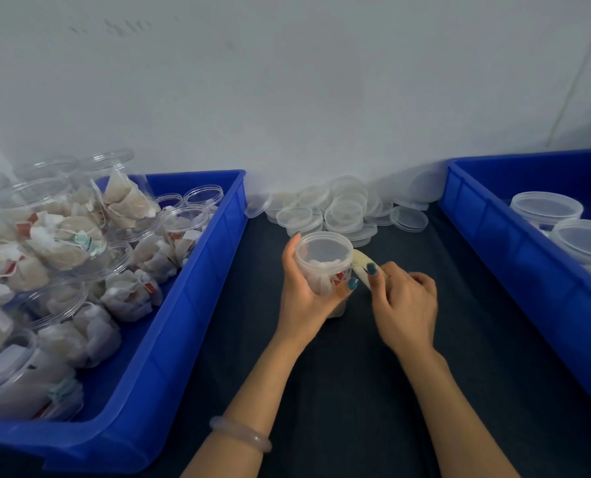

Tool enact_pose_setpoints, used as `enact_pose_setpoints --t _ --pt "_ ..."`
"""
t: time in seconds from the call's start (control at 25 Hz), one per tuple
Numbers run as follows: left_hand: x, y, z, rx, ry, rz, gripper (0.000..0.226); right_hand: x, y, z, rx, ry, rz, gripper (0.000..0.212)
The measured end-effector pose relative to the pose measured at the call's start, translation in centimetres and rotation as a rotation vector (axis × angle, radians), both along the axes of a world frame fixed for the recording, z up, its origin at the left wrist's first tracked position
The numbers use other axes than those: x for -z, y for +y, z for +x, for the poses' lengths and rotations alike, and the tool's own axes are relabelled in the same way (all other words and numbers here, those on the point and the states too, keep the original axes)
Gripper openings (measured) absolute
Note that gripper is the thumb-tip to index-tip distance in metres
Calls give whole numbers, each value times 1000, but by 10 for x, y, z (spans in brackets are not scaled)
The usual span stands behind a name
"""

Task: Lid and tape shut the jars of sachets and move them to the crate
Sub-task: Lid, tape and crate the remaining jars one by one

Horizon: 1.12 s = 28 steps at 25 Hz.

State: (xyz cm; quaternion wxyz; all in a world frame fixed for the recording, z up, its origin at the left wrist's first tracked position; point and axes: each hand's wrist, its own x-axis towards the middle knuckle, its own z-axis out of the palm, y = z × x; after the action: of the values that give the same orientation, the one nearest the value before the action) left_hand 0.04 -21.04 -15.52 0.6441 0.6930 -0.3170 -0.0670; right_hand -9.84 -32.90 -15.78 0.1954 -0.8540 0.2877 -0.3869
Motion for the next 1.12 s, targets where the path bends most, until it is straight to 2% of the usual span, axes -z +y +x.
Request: enact_pose_setpoints --t 0.24,0.48,0.6,0.76,0.84,0.96,1.04,1.12 --pt "-9 8 19 -112 -91 105 90 -17 -12 -15 105 93 -156 35" --pt "-17 25 22 73 66 71 80 -28 -20 -23 118 56 -246 57" --pt "-19 30 19 160 151 22 82 -32 -18 -20 83 97 -184 59" --pt "-24 32 14 276 215 -5 103 -36 -13 -17 40 104 -126 66" --pt "-25 32 12 281 268 -29 114 -40 -13 -15 -4 170 -70 70" --pt "-21 34 13 324 441 -161 119 -46 -20 -15 -133 256 120 75" --pt "-20 39 14 386 567 -236 113 -48 -25 -18 -293 143 279 71" --pt "-19 43 19 409 616 -241 108 -48 -25 -23 -470 89 427 69"
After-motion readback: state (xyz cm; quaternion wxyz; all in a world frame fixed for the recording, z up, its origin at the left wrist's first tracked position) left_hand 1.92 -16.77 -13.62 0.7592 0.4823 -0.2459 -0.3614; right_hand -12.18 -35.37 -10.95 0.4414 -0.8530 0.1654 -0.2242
